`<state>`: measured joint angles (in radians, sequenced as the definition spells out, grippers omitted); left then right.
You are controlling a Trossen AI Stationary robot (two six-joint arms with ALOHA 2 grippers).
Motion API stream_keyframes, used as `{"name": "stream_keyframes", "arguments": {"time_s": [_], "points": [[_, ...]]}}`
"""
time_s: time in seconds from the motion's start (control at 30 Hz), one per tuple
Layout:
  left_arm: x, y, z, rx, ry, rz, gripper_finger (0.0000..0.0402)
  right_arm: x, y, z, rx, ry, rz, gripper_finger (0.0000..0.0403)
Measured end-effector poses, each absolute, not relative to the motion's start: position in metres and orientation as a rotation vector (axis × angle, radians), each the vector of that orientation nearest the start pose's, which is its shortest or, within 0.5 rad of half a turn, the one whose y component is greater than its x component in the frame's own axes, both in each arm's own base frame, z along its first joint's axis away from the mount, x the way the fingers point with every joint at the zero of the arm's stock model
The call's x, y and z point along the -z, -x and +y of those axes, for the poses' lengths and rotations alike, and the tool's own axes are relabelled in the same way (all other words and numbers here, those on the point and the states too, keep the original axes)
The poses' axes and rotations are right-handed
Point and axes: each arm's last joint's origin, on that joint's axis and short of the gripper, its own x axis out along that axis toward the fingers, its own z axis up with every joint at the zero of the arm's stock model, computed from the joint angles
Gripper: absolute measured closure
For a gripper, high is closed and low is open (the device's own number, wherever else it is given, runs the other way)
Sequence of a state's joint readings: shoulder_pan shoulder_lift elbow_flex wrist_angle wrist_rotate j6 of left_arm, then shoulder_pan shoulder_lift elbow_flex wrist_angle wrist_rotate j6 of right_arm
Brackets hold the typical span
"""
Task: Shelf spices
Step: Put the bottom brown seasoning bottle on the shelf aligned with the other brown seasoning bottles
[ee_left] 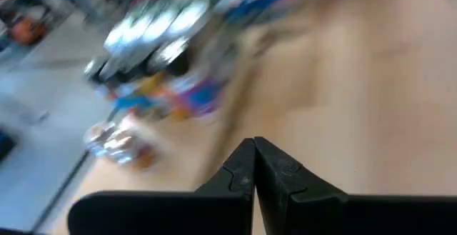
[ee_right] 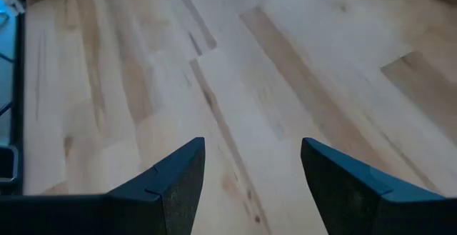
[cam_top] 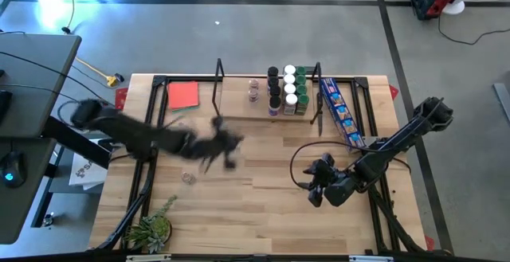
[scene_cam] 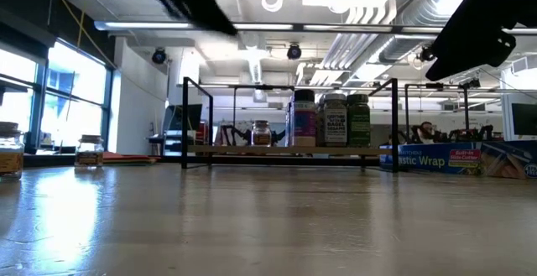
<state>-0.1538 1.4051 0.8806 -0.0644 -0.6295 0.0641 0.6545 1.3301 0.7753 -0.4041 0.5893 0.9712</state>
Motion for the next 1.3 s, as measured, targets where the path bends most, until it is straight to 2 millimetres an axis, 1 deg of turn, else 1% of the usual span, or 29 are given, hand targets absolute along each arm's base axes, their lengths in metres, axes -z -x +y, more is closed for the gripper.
{"name": "stream_keyframes", "arguments": {"time_s": [0.07, 0.1, 0.17, 0.2, 0.23, 0.3, 0.4, 0.5, 0.57, 0.7, 0.8, 0.9, 0.97, 1.07, 1.17, 1.3], "points": [[-0.259, -0.270, -0.078, -0.394, -0.258, 0.476, 0.0401, -0.207, -0.208, 0.139, 0.319, -0.348, 0.697, 0.0176], [-0.263, -0.257, -0.102, -0.379, -0.253, 0.435, 0.0401, -0.207, -0.208, 0.139, 0.327, -0.340, 0.687, 0.0176], [-0.266, -0.229, -0.144, -0.364, -0.242, 0.362, 0.0401, -0.206, -0.209, 0.139, 0.343, -0.329, 0.676, 0.0176], [-0.266, -0.216, -0.160, -0.348, -0.233, 0.332, 0.0401, -0.206, -0.209, 0.139, 0.346, -0.326, 0.673, 0.0176], [-0.265, -0.203, -0.174, -0.326, -0.220, 0.312, 0.0401, -0.206, -0.209, 0.138, 0.348, -0.328, 0.670, 0.0176], [-0.259, -0.182, -0.193, -0.264, -0.176, 0.305, 0.0401, -0.206, -0.210, 0.137, 0.350, -0.321, 0.671, 0.0176], [-0.246, -0.160, -0.207, -0.167, -0.078, 0.382, 0.0401, -0.207, -0.210, 0.137, 0.348, -0.316, 0.670, 0.0176], [-0.234, -0.144, -0.206, -0.135, 0.060, 0.536, 0.0393, -0.207, -0.210, 0.137, 0.344, -0.311, 0.673, 0.0176], [-0.226, -0.137, -0.200, -0.153, 0.137, 0.694, 0.0377, -0.207, -0.210, 0.137, 0.344, -0.314, 0.673, 0.0176], [-0.215, -0.123, -0.184, -0.296, 0.244, 0.971, 0.0330, -0.207, -0.210, 0.137, 0.343, -0.319, 0.673, 0.0176], [-0.212, -0.115, -0.174, -0.427, 0.297, 1.102, 0.0282, -0.207, -0.211, 0.137, 0.342, -0.324, 0.669, 0.0176], [-0.207, -0.112, -0.167, -0.507, 0.306, 1.145, 0.0230, -0.207, -0.211, 0.137, 0.342, -0.324, 0.669, 0.0176], [-0.197, -0.111, -0.162, -0.534, 0.289, 1.153, 0.0196, -0.207, -0.211, 0.137, 0.342, -0.324, 0.669, 0.0176], [-0.179, -0.112, -0.154, -0.521, 0.260, 1.164, 0.0154, -0.207, -0.211, 0.137, 0.342, -0.324, 0.669, 0.0176], [-0.164, -0.114, -0.145, -0.519, 0.226, 1.153, 0.0132, -0.207, -0.211, 0.137, 0.342, -0.323, 0.670, 0.0176], [-0.153, -0.118, -0.139, -0.491, 0.170, 1.086, 0.0127, -0.207, -0.211, 0.137, 0.340, -0.319, 0.671, 0.0176]]}}
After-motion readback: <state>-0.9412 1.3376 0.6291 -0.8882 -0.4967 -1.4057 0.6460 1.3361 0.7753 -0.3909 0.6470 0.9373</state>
